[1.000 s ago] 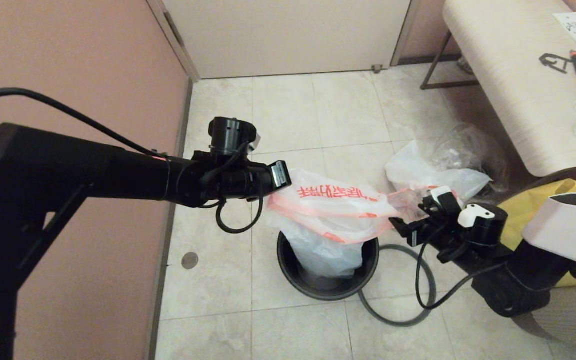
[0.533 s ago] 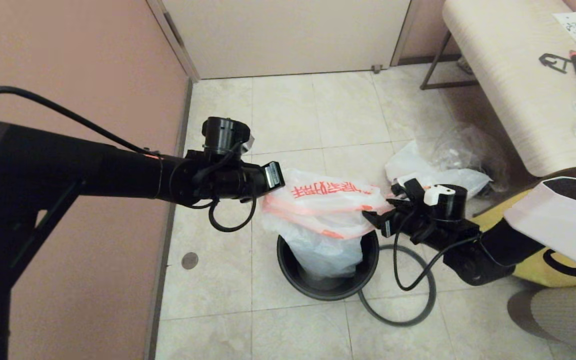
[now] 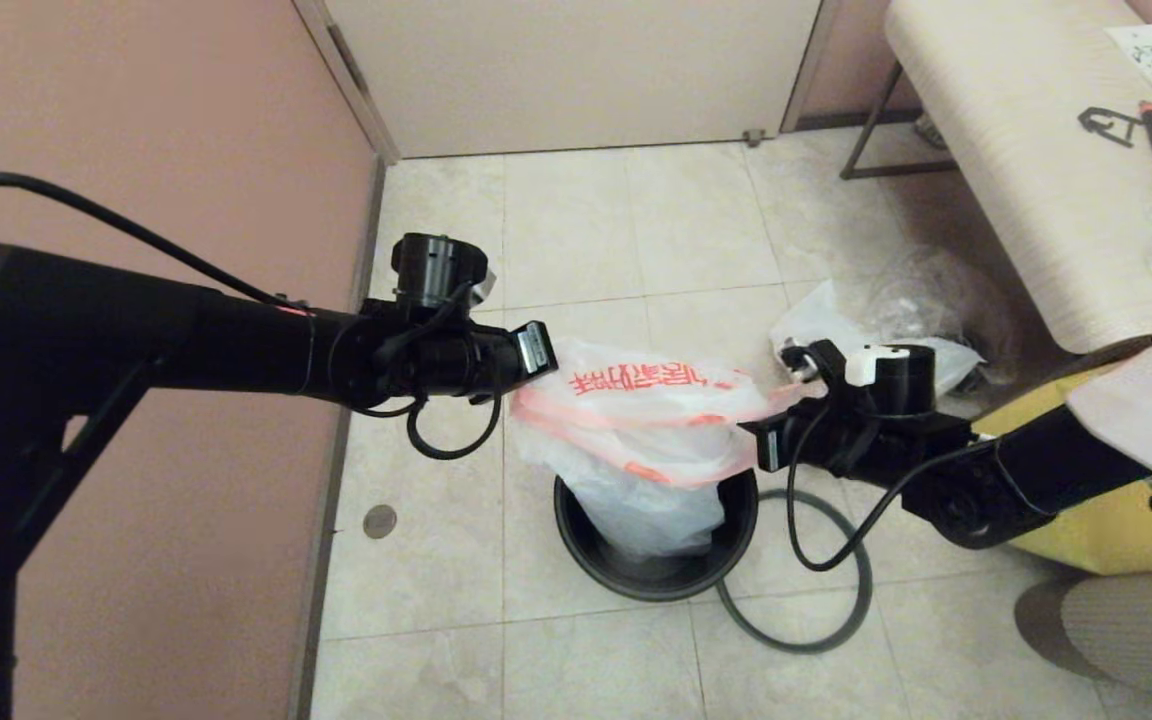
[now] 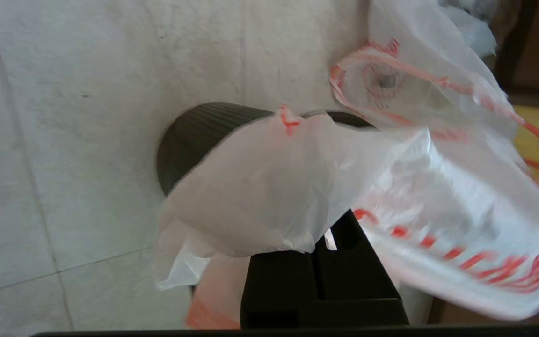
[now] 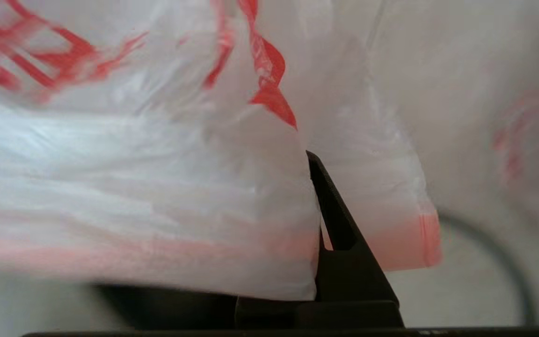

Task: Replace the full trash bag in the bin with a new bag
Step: Put the new garbage bag on the trash can

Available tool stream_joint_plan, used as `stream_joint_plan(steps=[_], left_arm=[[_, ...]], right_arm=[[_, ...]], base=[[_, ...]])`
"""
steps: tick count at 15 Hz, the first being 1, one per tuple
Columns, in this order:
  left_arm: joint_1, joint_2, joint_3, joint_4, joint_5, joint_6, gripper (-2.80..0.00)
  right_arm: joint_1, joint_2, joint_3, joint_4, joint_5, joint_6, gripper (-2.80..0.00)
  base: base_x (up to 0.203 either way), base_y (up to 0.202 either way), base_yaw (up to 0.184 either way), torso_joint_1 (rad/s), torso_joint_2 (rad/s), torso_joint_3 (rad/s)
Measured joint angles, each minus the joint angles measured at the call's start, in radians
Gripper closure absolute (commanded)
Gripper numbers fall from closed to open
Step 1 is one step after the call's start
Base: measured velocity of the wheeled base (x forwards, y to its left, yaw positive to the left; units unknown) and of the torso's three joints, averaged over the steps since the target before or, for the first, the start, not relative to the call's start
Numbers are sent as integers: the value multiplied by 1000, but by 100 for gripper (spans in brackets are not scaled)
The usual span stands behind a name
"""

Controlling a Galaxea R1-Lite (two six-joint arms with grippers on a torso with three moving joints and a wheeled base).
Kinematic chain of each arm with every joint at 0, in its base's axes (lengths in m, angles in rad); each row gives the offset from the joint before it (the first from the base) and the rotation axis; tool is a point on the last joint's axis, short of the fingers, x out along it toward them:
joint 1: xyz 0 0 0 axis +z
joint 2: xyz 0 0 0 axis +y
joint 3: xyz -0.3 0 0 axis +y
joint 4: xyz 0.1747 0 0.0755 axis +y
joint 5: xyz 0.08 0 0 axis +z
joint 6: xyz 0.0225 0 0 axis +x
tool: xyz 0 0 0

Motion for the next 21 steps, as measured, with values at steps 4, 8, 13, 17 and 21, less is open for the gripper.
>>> stream_joint_plan(steps=[4, 8, 13, 17, 21], left_arm=[[12, 4, 10, -2, 0, -2, -280], [-16, -6, 13, -5, -2, -9, -280], [-17, -170, 225, 34, 21, -120, -280], [9, -285, 581, -204, 39, -143, -280], [-12, -290, 772, -478, 51, -148, -280]], right_arm=[[34, -83, 9, 135, 11, 47, 0], [16, -122, -6, 194, 7, 47, 0], [2, -142, -46, 227, 5, 47, 0], [2, -155, -72, 308, -14, 56, 0], [2, -196, -158, 569, -61, 148, 0]], base=[[0, 0, 0, 0, 0, 0], [0, 0, 0, 0, 0, 0], [0, 0, 0, 0, 0, 0], [0, 0, 0, 0, 0, 0], [0, 0, 0, 0, 0, 0]])
